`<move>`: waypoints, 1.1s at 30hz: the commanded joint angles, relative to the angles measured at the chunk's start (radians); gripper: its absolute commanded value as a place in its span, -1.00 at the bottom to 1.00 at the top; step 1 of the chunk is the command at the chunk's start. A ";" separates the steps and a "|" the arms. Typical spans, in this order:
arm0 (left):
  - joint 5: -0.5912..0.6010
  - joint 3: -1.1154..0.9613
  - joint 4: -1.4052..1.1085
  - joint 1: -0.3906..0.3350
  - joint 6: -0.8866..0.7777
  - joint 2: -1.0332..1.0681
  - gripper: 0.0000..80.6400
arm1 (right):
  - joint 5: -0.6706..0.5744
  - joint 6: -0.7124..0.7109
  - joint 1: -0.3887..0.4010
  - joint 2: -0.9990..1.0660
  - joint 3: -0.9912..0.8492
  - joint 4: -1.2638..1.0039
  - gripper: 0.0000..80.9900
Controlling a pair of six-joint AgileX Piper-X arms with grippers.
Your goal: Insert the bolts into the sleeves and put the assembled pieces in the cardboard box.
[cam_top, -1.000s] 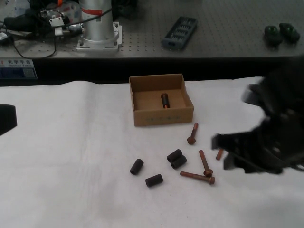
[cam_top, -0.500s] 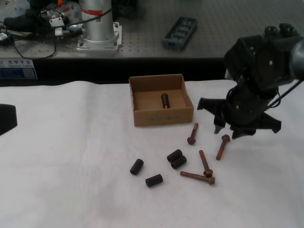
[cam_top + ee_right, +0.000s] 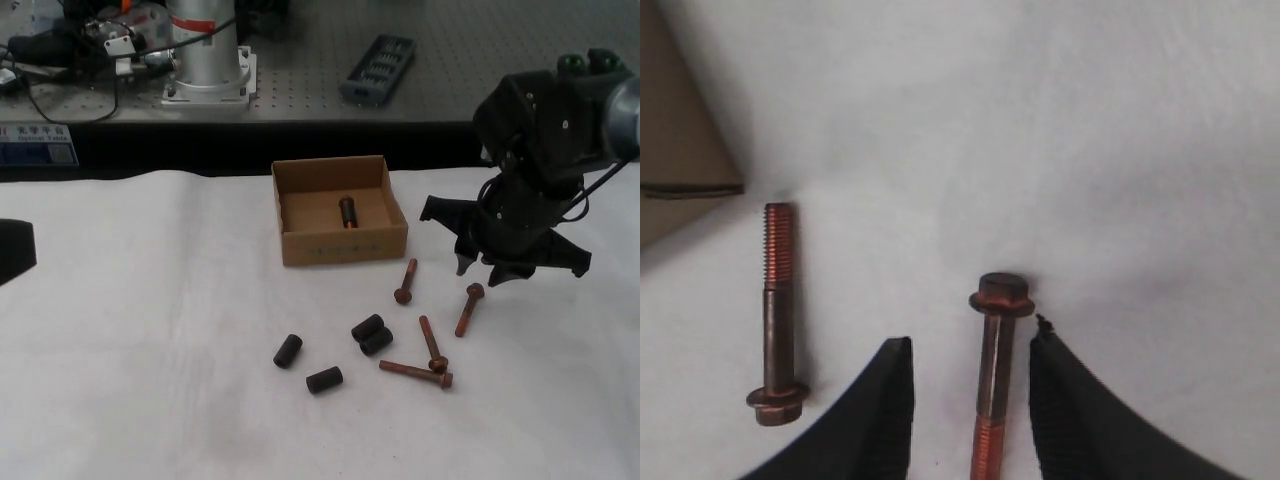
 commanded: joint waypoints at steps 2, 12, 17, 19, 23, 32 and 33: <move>-0.014 -0.003 -0.018 0.000 0.011 0.019 0.00 | -0.007 0.012 -0.005 0.032 -0.011 0.009 -0.29; -0.014 -0.003 -0.036 0.000 0.011 0.074 0.00 | -0.007 0.028 -0.005 0.071 -0.013 -0.006 -0.29; -0.014 -0.003 -0.036 0.000 0.011 0.087 0.00 | -0.003 0.054 -0.005 0.079 -0.012 -0.016 -0.29; -0.014 -0.003 -0.039 0.000 0.011 0.088 0.00 | -0.006 0.075 -0.005 0.086 -0.012 -0.018 -0.29; -0.014 -0.003 -0.058 0.000 0.011 0.088 0.00 | -0.025 0.074 -0.005 0.105 -0.012 -0.024 -0.29; -0.014 -0.003 -0.107 0.000 0.011 0.088 0.00 | -0.032 0.084 -0.003 0.113 -0.012 0.000 -0.29; -0.014 -0.003 -0.107 0.000 0.011 0.088 0.00 | -0.037 0.089 -0.003 0.113 -0.012 0.005 -0.29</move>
